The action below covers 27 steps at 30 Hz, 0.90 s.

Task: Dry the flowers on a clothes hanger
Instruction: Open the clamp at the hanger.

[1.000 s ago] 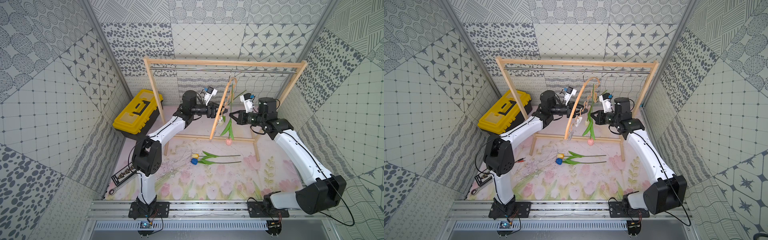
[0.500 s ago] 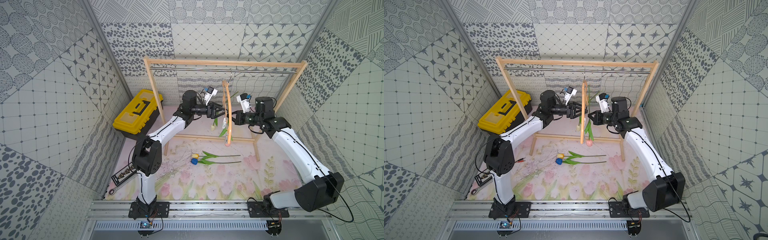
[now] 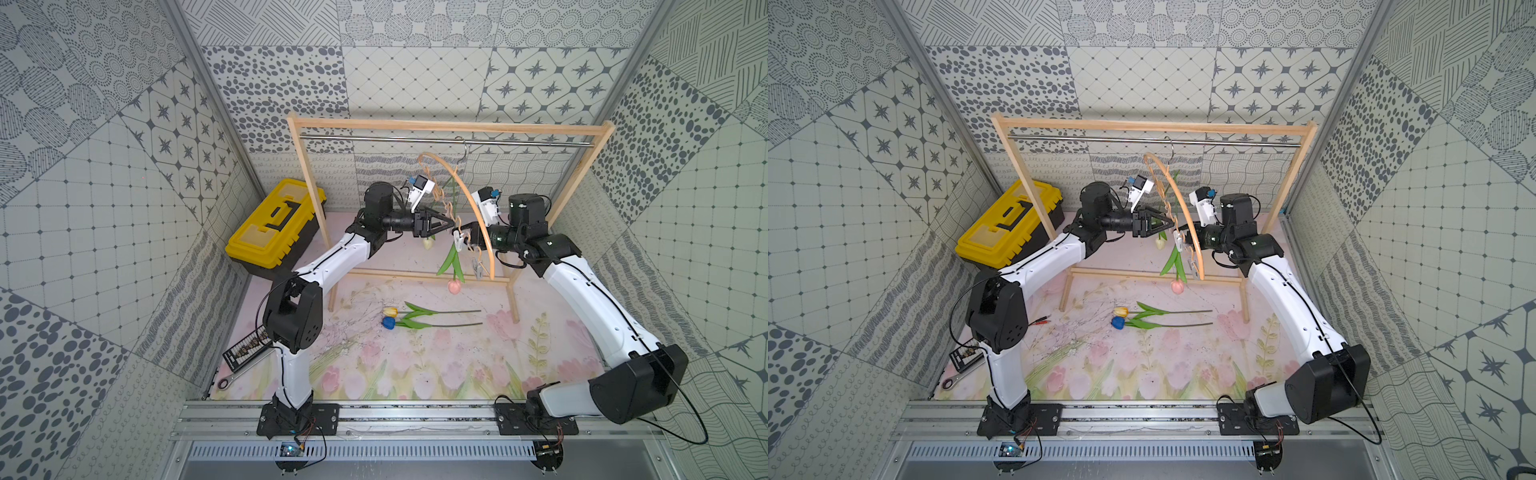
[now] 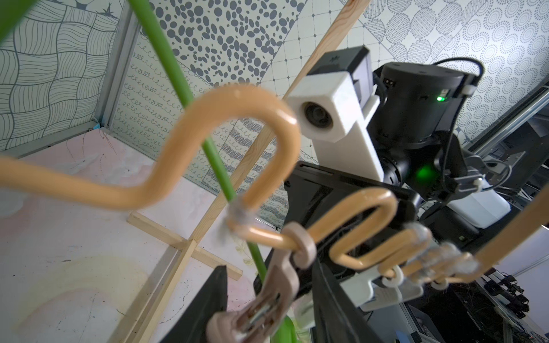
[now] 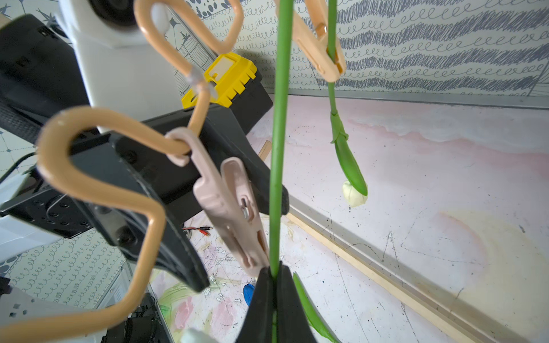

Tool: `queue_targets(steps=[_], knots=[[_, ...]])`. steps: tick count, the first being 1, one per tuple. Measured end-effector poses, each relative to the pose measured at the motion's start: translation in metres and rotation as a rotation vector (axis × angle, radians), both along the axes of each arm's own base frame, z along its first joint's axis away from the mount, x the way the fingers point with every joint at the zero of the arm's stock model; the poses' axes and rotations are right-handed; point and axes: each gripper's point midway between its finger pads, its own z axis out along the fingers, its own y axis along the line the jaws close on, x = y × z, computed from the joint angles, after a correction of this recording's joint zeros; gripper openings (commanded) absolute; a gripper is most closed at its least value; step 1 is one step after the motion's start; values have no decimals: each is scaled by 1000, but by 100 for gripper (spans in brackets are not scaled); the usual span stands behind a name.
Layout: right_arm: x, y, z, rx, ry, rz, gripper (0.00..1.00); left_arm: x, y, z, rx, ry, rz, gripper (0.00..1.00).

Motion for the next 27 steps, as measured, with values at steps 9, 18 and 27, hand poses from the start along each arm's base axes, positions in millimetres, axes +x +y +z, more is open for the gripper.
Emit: queue_targets(steps=[9,18,27], knots=[[1,-1,-5,-4,3,-7,0,1,3,2,-12,-4,36,47],[-1,1,-13,-3,19,2,0,-1,-3,7,-28,-10,63,63],[-2,3,-12,-2,16,5,0,-5,-7,9,8,-50,127,53]])
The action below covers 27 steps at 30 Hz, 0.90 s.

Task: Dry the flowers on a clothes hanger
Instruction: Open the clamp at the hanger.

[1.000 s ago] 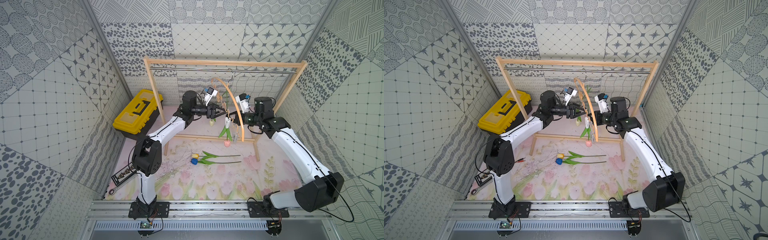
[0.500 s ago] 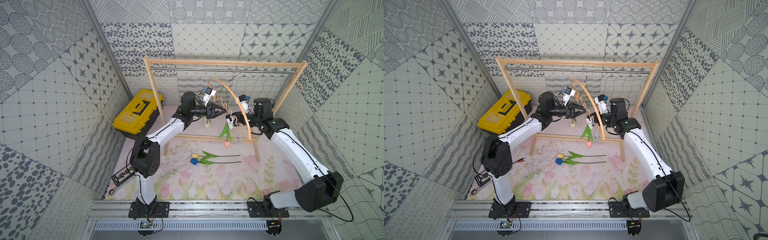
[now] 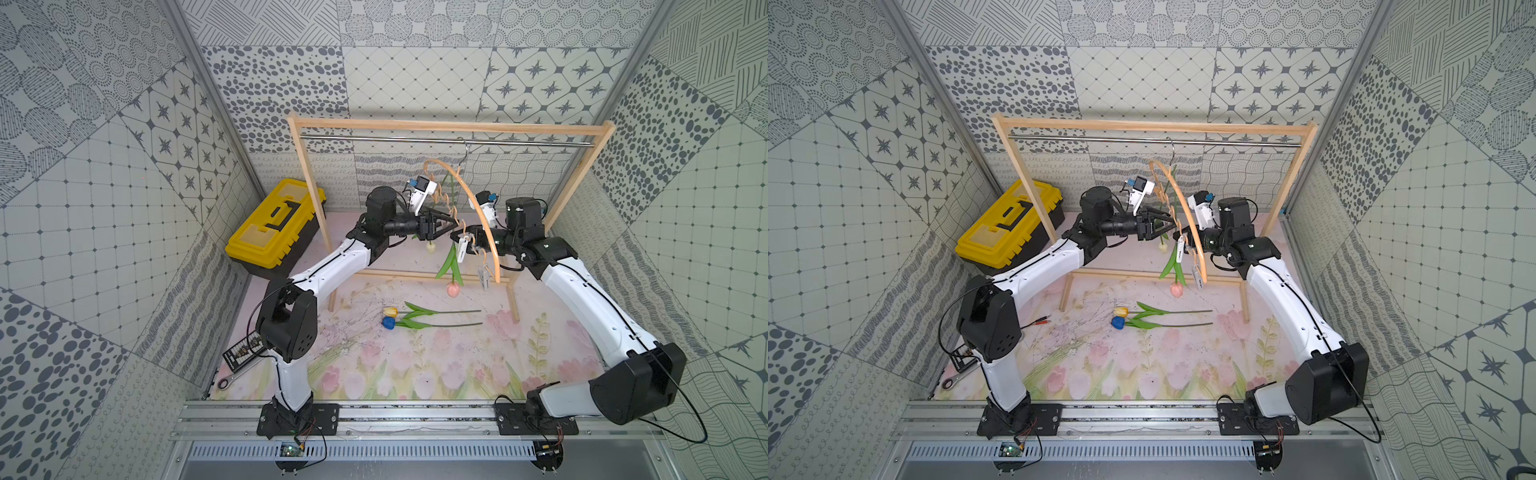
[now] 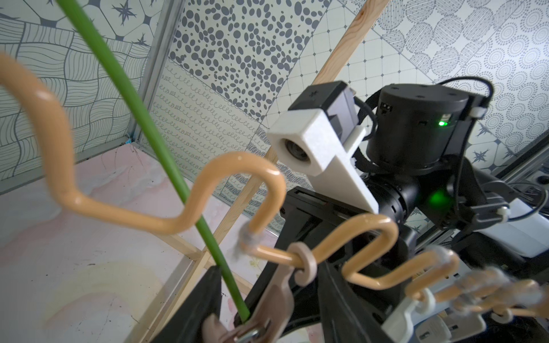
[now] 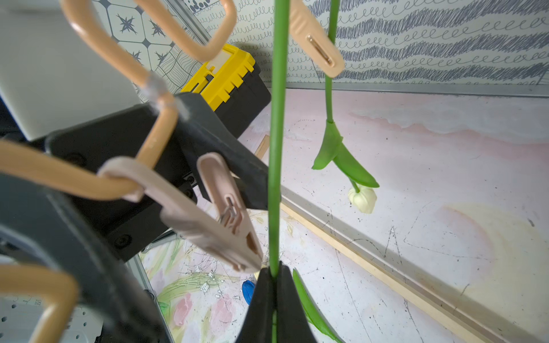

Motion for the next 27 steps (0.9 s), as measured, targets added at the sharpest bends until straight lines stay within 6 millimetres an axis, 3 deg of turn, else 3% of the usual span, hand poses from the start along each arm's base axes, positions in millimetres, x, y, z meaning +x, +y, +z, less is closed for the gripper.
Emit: queue_targets(steps=[6,15,19,27], knots=[[0,0,1,0,-1,0,0,-3,0,2,37,-52,35,62],[-1,0,0,0,-1,2,0,-8,4,-1,114,-138,62,57],[-2,1,0,-2,0,5,0,-9,4,-3,139,-150,58,62],[-3,3,-1,-5,5,10,0,-8,4,-3,160,-171,46,39]])
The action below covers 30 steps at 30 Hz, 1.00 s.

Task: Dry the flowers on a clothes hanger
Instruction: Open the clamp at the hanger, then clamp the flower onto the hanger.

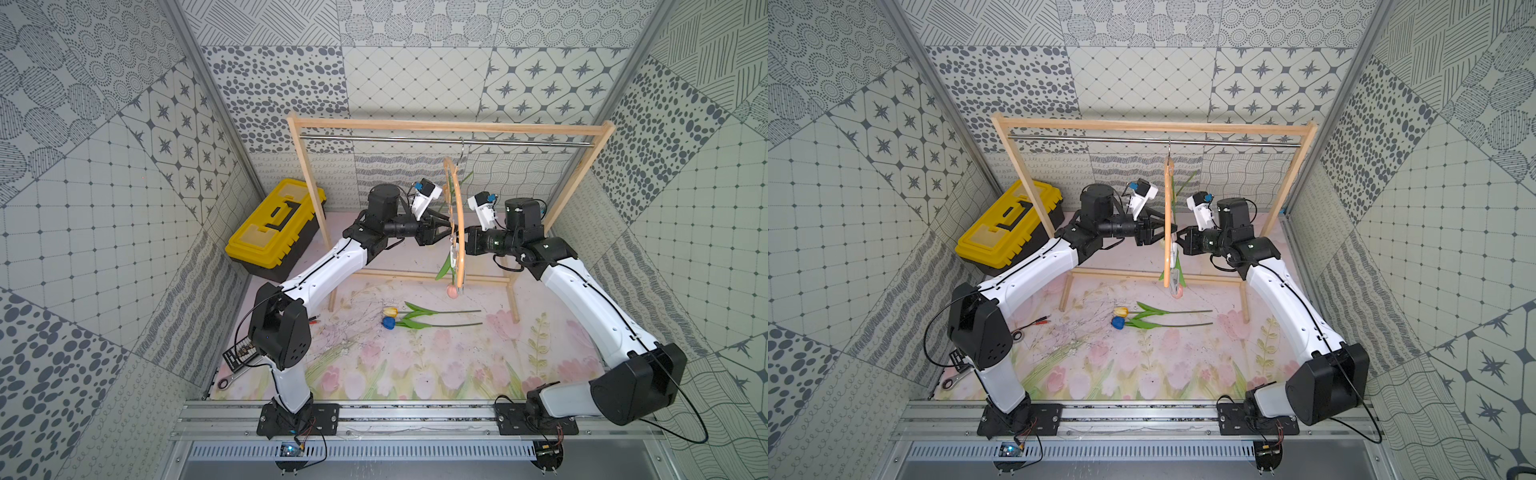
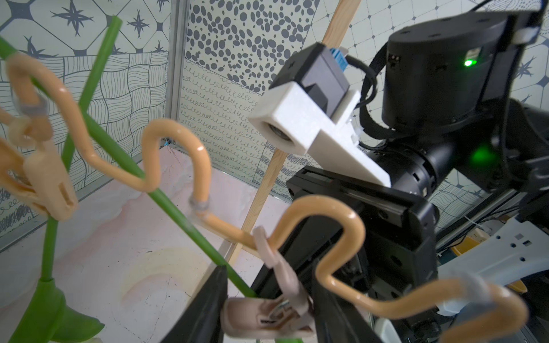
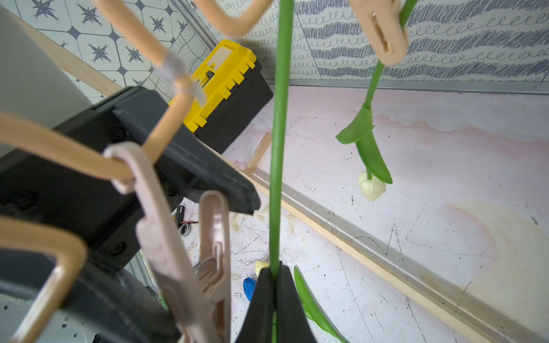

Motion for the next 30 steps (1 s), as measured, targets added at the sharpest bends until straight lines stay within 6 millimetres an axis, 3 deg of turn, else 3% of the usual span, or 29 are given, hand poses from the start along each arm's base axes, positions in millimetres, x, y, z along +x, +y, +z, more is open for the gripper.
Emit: queue_targets(steps=[10,20,26,30], knots=[[-2,-12,-2,-20,-28,-71,0,2,-2,2,-19,15,0,26],[-23,-41,-16,73,-5,-201,0,1,-5,-2,-68,38,2,25],[-42,-33,-32,161,62,-159,0,0,-4,0,-106,45,5,26],[-46,-25,-26,220,75,-121,0,0,-4,0,-121,51,8,26]])
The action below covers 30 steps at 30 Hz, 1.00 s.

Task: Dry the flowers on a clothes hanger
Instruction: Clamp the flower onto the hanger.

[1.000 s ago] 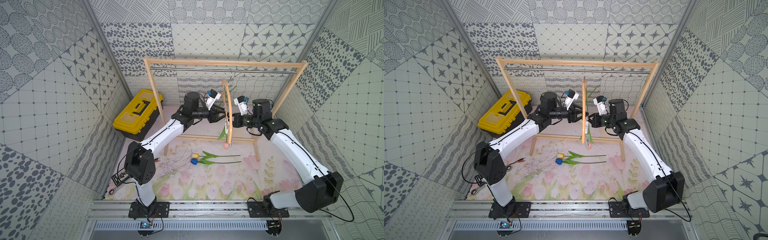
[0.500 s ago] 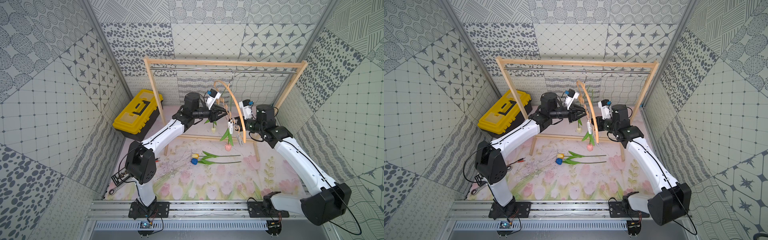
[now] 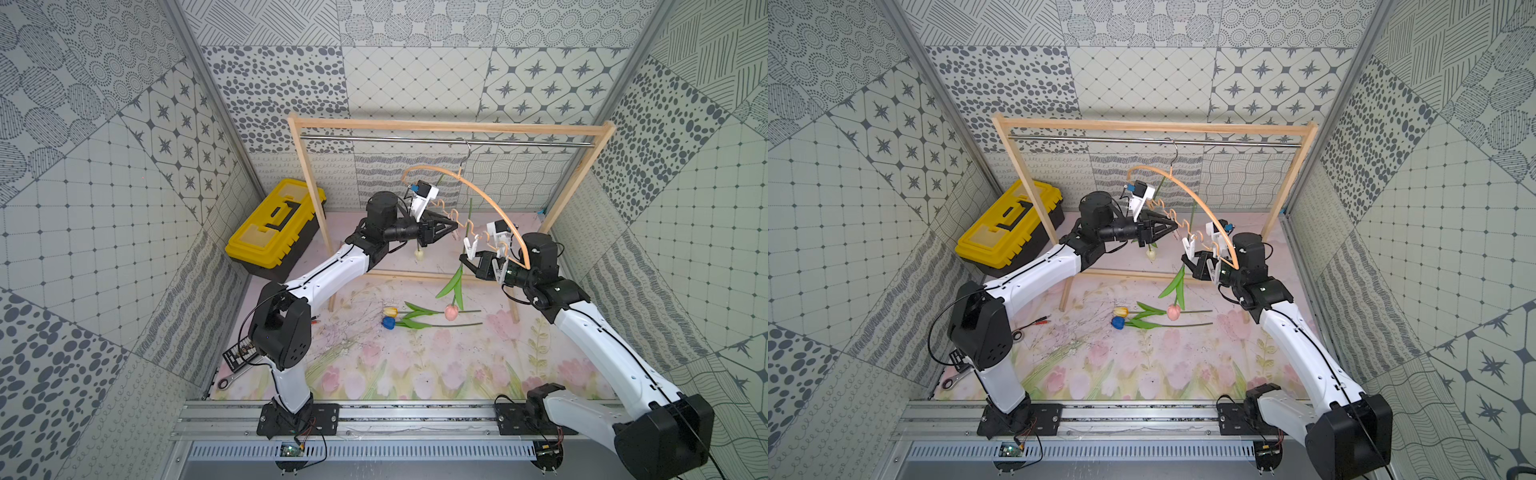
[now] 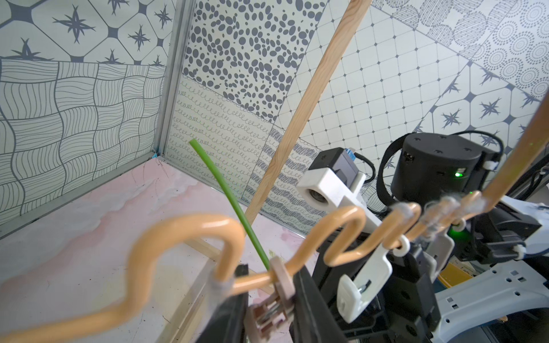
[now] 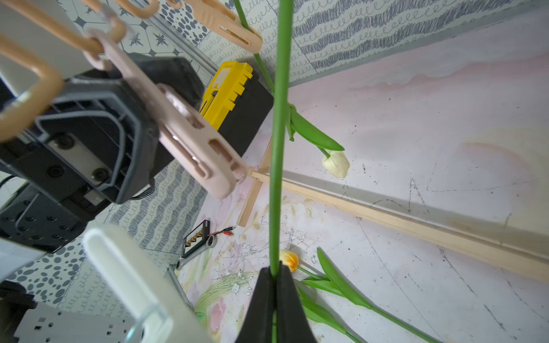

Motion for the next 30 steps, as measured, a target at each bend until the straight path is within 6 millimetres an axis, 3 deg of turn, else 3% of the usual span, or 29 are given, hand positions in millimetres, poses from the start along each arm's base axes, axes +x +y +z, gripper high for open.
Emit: queue_targets(steps=[5,15,30], knots=[[1,8,11,50,-20,37,0,0,0,1,-10,4,1,26],[8,20,13,75,-11,84,0,0,0,2,-19,17,1,26],[14,23,26,72,-48,91,0,0,0,4,-26,10,0,25]])
